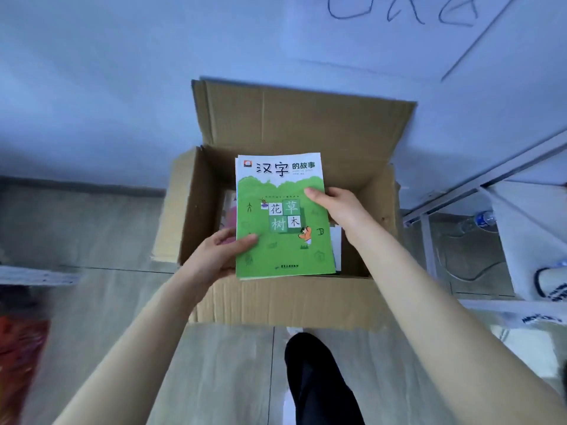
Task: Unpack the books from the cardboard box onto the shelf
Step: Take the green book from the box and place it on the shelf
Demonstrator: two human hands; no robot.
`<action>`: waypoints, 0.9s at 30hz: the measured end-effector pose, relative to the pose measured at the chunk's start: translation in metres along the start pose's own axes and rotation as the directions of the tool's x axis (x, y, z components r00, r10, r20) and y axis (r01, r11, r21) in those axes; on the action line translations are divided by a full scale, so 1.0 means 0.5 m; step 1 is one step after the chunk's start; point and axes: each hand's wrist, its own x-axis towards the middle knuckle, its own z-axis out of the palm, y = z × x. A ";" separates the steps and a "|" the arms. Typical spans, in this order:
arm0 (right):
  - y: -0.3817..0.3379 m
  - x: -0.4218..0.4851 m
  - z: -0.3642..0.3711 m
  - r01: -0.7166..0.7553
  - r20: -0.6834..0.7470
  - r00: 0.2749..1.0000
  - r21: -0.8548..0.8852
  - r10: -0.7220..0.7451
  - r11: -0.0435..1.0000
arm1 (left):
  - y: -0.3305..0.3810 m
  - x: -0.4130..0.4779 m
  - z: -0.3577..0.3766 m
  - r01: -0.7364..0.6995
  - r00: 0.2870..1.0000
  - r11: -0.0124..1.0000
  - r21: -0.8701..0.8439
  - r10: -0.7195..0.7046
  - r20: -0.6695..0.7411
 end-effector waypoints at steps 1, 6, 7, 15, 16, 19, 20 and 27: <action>-0.050 -0.043 0.035 0.044 0.027 0.999 -0.018 -0.044 0.999 | 0.020 -0.070 -0.029 -0.043 0.999 0.999 0.010 0.044 -0.030; -0.252 -0.249 0.217 0.266 0.196 0.948 -0.051 -0.252 0.963 | 0.068 -0.399 -0.172 -0.226 0.945 0.973 0.043 0.229 -0.233; -0.293 -0.293 0.258 0.307 0.237 0.929 -0.057 -0.285 0.950 | 0.074 -0.470 -0.201 -0.261 0.923 0.964 0.047 0.264 -0.279; -0.588 -0.724 0.614 0.539 0.586 0.658 0.072 -0.473 0.839 | 0.058 -1.066 -0.416 -0.479 0.667 0.873 0.090 0.429 -0.609; -0.618 -0.776 0.653 0.555 0.625 0.610 0.102 -0.487 0.825 | 0.053 -1.129 -0.437 -0.502 0.627 0.859 0.099 0.441 -0.642; -0.693 -0.901 0.760 0.602 0.722 0.464 0.168 -0.513 0.781 | 0.041 -1.282 -0.485 -0.554 0.510 0.824 0.115 0.446 -0.735; -0.716 -0.939 0.798 0.619 0.743 0.425 0.178 -0.517 0.765 | 0.034 -1.327 -0.502 -0.572 0.472 0.811 0.124 0.449 -0.759; -0.805 -1.084 1.068 0.650 0.846 0.182 0.278 -0.501 0.707 | -0.033 -1.506 -0.641 -0.649 0.242 0.739 0.179 0.424 -0.873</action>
